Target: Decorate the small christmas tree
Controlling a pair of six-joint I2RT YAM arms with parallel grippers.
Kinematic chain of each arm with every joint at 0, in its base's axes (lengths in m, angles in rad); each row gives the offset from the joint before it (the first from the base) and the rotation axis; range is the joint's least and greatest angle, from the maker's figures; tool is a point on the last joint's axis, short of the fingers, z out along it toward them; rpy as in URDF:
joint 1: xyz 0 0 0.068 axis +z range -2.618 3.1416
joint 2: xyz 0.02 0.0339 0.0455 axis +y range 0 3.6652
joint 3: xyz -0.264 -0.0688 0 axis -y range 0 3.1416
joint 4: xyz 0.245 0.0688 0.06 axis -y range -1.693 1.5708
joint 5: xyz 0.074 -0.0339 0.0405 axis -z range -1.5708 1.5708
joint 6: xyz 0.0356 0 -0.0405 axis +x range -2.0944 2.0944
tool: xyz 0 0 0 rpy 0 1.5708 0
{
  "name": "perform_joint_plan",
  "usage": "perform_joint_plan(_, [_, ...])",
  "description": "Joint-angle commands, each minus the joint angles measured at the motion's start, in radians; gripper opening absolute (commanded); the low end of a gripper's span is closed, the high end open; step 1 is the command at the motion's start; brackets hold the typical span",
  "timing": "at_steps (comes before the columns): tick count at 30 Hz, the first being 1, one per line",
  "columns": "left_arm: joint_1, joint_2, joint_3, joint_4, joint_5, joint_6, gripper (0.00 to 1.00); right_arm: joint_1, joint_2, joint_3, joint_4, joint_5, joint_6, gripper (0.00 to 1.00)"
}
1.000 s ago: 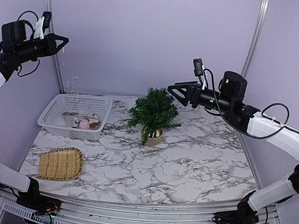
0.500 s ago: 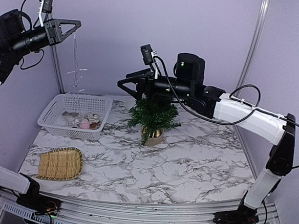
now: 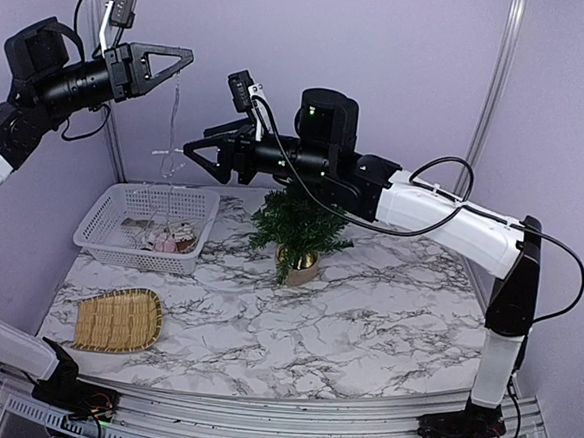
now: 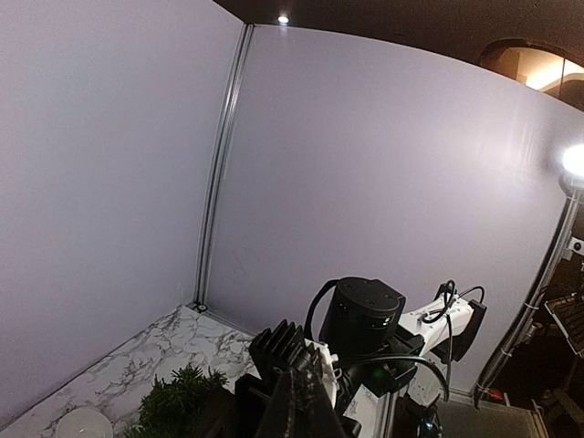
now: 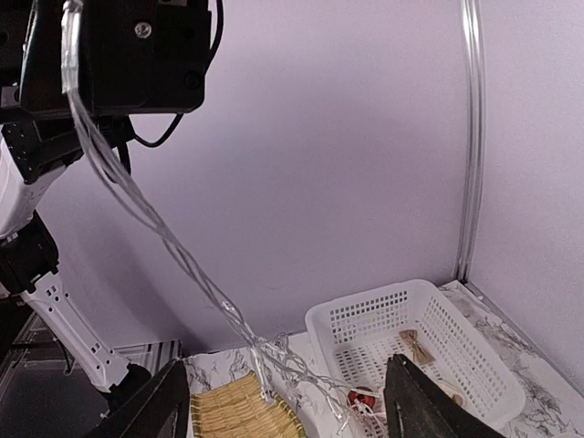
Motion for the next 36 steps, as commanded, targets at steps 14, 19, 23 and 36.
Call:
perform_joint_plan(14, [-0.067,0.045,-0.050,0.074,-0.043,-0.007,0.00,0.024,0.091,0.156,0.000,-0.026,0.006,0.12])
perform_joint_plan(19, [-0.026,-0.050,-0.164,0.063,-0.250,0.016,0.60,0.025,0.035,0.113,0.011,0.042,-0.023,0.00])
perform_joint_plan(23, [0.100,-0.148,-0.326,0.040,-0.406,-0.011,0.86,0.016,-0.007,0.067,0.038,0.090,-0.036,0.00])
perform_joint_plan(36, [0.245,-0.306,-0.867,0.035,-0.576,0.129,0.83,-0.096,0.006,0.124,0.134,0.070,0.072,0.00])
